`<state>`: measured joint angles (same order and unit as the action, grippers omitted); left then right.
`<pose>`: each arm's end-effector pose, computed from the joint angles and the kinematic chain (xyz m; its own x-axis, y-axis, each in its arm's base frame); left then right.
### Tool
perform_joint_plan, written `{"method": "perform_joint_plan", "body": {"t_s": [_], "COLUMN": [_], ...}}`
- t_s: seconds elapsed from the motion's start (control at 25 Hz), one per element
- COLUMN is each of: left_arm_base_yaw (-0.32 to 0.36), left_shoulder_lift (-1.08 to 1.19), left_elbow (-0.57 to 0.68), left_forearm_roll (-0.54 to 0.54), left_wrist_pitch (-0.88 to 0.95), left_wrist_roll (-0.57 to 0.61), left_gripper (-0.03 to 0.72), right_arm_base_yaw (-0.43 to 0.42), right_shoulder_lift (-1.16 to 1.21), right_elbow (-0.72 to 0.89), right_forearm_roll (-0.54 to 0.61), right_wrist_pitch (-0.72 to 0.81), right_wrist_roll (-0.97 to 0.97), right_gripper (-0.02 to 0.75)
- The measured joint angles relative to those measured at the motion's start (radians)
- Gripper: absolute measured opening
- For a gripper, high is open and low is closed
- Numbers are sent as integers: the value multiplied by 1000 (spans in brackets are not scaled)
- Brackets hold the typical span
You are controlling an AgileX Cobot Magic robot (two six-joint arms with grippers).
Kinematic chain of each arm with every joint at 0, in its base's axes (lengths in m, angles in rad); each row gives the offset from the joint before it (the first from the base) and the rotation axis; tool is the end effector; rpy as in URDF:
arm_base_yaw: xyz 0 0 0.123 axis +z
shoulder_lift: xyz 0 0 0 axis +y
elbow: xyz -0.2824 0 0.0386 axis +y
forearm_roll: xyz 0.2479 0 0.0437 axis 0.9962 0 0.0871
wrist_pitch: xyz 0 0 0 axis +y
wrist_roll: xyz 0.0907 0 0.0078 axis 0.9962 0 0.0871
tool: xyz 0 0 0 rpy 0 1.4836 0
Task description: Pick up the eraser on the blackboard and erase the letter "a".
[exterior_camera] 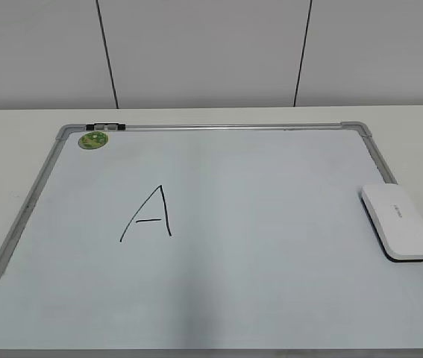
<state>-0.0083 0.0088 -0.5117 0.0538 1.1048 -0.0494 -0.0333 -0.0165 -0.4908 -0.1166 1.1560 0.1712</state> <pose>-0.0068 0.0044 0.2770 -0.4908 -0.0211 -0.8710 -0.0459 0.9989 0.0017 -0.0112 -0.0093 0.2675 -0.5107 0.1401 -0.8483 0.1879 0.9810 0.0489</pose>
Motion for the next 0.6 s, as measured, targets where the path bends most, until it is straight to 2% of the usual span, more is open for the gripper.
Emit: {"method": "perform_joint_plan", "body": {"t_s": [0.6], "left_arm_base_yaw": [0], "left_shoulder_lift": [0], "left_elbow": [0], "left_forearm_roll": [0], "left_wrist_pitch": [0], "left_wrist_roll": [0], "left_gripper": [311], "right_arm_base_yaw": [0], "right_shoulder_lift": [0], "right_elbow": [0], "right_forearm_roll": [0], "right_wrist_pitch": [0], "right_wrist_roll": [0], "right_gripper": [536]}}
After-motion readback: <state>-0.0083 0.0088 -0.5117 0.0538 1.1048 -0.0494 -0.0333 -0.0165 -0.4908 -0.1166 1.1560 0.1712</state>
